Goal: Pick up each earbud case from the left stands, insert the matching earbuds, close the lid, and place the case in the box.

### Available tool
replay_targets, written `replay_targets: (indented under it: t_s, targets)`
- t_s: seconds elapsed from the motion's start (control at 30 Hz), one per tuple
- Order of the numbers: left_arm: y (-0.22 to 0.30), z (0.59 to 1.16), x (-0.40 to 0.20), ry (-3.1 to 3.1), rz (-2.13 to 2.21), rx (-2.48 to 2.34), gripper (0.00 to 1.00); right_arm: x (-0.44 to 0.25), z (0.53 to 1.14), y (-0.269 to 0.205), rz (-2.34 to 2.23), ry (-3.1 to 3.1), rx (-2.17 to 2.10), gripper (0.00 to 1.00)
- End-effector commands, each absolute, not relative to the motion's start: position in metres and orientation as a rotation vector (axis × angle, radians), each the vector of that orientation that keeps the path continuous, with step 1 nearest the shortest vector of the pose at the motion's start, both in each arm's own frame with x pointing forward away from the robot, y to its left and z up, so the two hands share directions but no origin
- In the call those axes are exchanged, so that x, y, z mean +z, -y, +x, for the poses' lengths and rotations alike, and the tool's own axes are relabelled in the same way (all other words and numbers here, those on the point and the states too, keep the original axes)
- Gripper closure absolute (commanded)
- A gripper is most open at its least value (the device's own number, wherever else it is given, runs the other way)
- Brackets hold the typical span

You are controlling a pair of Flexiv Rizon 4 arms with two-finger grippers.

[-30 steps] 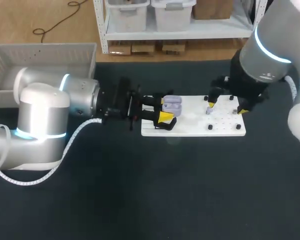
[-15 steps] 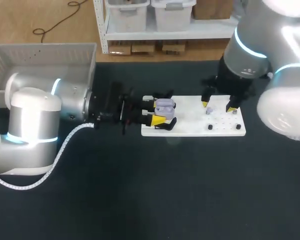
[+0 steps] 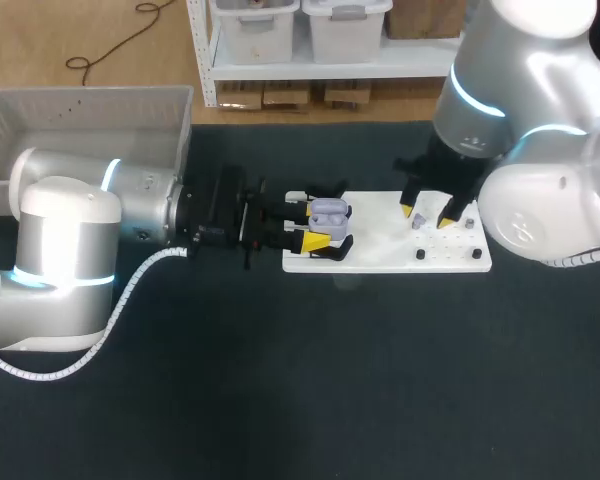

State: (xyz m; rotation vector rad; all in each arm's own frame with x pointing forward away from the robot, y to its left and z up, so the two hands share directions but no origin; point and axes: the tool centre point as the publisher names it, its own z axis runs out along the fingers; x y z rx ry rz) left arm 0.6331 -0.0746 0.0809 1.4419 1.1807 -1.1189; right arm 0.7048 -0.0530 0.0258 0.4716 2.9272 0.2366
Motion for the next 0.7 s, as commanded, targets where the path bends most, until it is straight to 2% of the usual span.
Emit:
replay_targets:
  t_s: [0.03,0.7]
  targets:
    - [0.0739,0.632,0.0803,-1.178,1.438,-1.116,1.0,0.0234,0.7079,0.052,0.477,-2.931,0.235,0.53]
    - [0.0739,0.632,0.0803,-1.178,1.438,-1.116,1.0,0.0149,0.7124,0.0529,0.479,-2.927,0.258,0.62]
